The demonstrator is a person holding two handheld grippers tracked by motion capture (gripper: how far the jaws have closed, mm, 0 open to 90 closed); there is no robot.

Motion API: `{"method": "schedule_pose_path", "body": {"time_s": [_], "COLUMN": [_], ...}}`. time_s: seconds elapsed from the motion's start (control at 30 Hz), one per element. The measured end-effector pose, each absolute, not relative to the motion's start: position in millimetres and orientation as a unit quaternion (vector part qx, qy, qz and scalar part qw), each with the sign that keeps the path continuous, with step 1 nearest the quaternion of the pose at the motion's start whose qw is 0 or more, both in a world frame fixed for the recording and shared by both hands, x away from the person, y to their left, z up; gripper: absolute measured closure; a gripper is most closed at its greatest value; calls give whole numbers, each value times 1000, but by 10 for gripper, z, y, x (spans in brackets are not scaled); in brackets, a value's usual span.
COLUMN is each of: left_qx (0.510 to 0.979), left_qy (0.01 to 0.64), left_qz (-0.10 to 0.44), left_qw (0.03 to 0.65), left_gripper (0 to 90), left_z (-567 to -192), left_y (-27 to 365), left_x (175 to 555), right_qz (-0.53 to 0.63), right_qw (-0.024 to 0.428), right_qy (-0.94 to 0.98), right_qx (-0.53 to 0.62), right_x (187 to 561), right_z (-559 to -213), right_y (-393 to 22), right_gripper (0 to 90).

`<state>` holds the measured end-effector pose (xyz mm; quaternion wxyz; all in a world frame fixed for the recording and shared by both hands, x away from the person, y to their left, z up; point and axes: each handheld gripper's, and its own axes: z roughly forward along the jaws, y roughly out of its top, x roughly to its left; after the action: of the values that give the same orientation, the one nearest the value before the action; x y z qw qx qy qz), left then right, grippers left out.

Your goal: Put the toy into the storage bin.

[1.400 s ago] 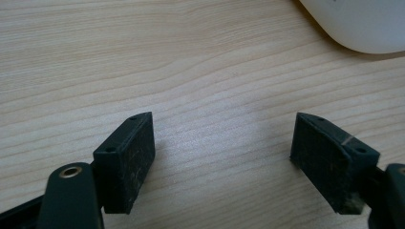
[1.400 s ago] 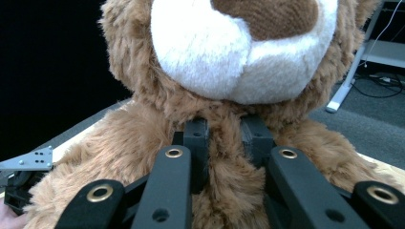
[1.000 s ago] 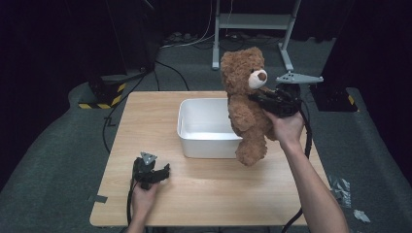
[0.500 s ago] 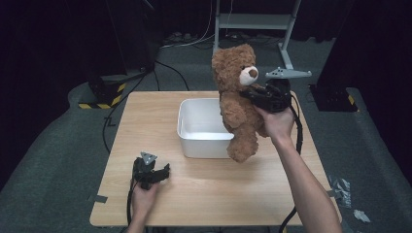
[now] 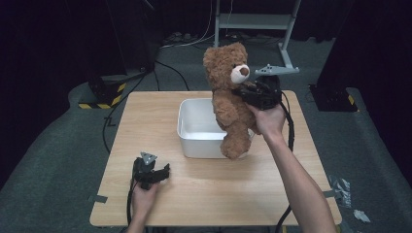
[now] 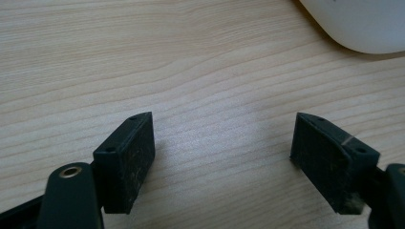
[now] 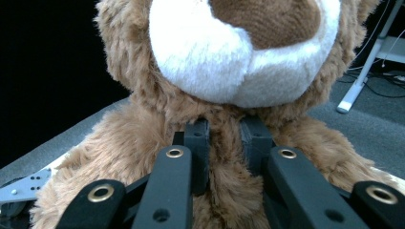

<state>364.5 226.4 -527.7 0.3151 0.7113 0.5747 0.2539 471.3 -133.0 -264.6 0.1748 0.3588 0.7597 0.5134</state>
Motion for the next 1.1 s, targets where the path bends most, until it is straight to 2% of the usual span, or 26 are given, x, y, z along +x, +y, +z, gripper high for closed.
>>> {"method": "schedule_pose_path", "body": {"time_s": [1.1], "left_qx": [712], "left_qy": [575], "left_qz": [253], "left_qw": [315], "left_gripper": [230], "left_z": [-5276], "left_y": [2265], "left_x": [3646], "right_qz": [497], "right_qw": [165], "right_qy": [769], "right_qx": [367], "right_x": [4986], "right_z": [-2830], "right_y": [-970], "right_gripper": [775]}}
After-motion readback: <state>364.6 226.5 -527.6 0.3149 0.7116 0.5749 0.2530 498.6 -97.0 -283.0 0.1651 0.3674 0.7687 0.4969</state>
